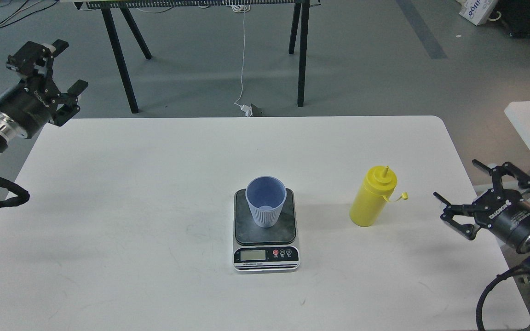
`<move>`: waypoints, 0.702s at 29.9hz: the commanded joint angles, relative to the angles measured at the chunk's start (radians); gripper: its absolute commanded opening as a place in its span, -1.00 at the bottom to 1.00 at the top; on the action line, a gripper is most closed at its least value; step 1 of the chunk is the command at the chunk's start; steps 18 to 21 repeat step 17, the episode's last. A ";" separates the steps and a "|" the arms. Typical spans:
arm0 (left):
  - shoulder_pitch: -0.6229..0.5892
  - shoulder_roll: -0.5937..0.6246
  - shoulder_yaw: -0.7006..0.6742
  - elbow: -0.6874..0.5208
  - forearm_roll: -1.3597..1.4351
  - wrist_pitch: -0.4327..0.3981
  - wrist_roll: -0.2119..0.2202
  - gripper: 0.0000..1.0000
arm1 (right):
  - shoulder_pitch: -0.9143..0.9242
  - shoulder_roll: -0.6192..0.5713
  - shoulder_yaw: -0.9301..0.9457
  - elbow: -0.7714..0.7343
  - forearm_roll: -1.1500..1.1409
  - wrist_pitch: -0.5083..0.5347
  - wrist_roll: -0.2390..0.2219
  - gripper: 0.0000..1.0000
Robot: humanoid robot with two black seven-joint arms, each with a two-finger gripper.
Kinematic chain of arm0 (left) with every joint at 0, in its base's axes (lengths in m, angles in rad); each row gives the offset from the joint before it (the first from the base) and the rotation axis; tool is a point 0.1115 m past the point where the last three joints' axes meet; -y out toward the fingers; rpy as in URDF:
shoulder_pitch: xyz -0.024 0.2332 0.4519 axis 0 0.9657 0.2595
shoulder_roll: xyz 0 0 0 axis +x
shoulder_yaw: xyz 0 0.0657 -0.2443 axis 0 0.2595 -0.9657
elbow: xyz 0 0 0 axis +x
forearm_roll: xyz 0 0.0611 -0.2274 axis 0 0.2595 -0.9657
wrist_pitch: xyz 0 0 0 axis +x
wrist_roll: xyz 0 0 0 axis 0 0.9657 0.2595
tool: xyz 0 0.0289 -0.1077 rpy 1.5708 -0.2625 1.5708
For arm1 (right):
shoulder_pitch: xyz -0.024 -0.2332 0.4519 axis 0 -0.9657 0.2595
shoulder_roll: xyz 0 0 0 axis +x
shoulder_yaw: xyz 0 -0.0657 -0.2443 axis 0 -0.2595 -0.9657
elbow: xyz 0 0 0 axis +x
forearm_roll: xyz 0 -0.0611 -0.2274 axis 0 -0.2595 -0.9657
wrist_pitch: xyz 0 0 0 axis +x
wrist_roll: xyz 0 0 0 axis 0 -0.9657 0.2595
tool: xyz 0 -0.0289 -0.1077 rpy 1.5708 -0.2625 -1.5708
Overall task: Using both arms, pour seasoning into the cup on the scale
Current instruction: 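Release the yellow bottle and withdraw the right gripper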
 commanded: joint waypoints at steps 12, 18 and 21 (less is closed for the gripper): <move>-0.001 -0.038 0.058 0.000 -0.006 0.000 0.000 0.99 | 0.430 0.102 -0.102 -0.376 -0.012 0.064 0.000 0.98; -0.014 -0.055 0.059 0.001 -0.006 0.000 0.000 0.99 | 0.440 0.118 -0.105 -0.409 -0.012 0.065 0.000 0.98; -0.014 -0.055 0.059 0.001 -0.006 0.000 0.000 0.99 | 0.440 0.118 -0.105 -0.409 -0.012 0.065 0.000 0.98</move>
